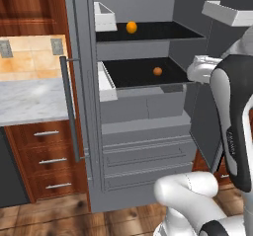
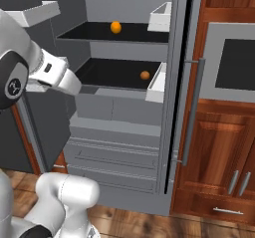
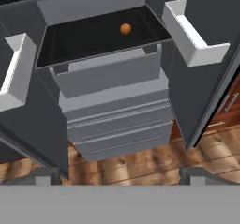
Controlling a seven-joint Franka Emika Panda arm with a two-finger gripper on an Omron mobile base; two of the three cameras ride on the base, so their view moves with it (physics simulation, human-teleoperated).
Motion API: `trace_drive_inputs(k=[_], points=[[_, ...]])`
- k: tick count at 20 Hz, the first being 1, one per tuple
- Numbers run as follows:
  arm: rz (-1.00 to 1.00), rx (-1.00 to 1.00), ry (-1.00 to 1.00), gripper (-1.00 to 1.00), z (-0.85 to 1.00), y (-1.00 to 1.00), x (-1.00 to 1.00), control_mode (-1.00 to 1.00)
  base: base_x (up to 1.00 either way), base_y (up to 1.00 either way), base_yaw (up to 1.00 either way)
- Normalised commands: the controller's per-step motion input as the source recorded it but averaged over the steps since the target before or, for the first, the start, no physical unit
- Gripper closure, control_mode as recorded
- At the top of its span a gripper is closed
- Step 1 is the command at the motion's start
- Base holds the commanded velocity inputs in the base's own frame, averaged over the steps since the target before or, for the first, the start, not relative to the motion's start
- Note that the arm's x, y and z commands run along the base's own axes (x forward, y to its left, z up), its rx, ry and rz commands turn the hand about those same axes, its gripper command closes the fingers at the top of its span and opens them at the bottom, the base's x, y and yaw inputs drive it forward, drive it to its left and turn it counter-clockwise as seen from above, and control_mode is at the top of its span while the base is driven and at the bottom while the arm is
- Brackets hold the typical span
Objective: Retrieve the orange and tangerine from the fridge and place them into the bowl on the dining table.
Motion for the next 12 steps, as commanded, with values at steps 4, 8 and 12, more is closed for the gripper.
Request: trace_drive_inputs(k=[4,8,12], points=[[0.00,-0.25,0.12,-1.00,-0.21,-0.46,0.00,-1.00,0.00,0.00,0.00],[0.02,-0.12,0.03,-1.00,-0.11,-0.13,0.00,-1.00,0.00,0.00,0.00],[0.13,0.00,-0.03,-1.00,-0.05,0.07,-0.02,-1.00,0.00,0.00,0.00]])
